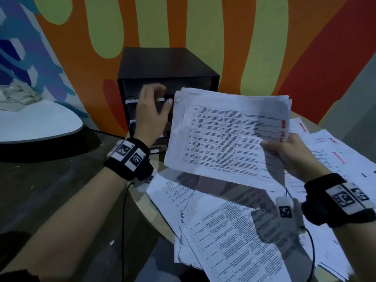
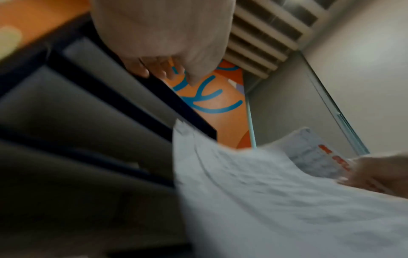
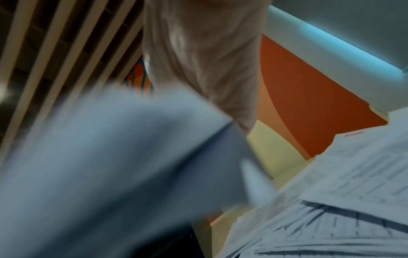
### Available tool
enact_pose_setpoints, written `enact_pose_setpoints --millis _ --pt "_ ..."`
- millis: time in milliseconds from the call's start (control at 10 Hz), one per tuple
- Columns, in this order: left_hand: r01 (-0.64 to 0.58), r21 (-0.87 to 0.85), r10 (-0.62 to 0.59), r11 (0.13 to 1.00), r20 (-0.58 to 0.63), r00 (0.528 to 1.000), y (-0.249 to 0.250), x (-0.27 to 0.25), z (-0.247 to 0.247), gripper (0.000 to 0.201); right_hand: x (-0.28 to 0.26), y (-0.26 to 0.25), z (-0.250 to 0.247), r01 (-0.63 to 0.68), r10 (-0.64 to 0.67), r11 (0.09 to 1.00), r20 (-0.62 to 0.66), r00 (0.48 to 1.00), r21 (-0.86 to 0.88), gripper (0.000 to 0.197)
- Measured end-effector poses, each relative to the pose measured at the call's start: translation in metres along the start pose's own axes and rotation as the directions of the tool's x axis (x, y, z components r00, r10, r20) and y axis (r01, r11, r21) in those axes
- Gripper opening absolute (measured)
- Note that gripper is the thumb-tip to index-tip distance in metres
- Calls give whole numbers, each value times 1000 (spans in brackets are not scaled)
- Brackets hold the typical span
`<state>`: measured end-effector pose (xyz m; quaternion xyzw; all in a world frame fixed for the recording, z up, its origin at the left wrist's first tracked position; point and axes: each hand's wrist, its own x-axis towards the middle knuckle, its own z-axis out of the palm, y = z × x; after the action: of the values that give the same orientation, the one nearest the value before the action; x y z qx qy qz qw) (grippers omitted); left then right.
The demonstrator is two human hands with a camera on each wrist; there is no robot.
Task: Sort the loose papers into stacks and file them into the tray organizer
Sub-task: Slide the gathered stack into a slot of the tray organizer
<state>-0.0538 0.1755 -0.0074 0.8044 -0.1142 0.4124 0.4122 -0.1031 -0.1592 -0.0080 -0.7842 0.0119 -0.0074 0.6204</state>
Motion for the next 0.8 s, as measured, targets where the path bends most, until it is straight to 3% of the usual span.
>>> enact_pose_setpoints --millis 100,200,300,500,600,700,800 --pt "-32 371 71 928 -93 993 -3 26 -26 41 2 8 -15 -207 215 976 194 957 -59 51" --pt "157 534 -176 831 -16 984 -26 35 -42 68 -5 14 -6 -309 344 936 255 903 -170 10" --pt "225 414 -259 882 26 966 -31 36 -51 66 -2 29 9 -408 429 903 263 864 -133 17" --pt "216 447 -232 868 -21 973 -19 41 -55 51 18 63 48 -568 548 812 159 821 136 21" --pt "217 443 -225 870 -34 974 -14 38 -52 50 26 72 74 -561 551 798 108 827 219 28" --pt "213 467 -220 858 -41 975 -10 35 -49 52 23 66 111 -574 577 772 78 813 273 17" --pt "227 490 -232 842 -51 971 -11 35 -49 54 29 69 136 -529 554 795 -1 833 298 18"
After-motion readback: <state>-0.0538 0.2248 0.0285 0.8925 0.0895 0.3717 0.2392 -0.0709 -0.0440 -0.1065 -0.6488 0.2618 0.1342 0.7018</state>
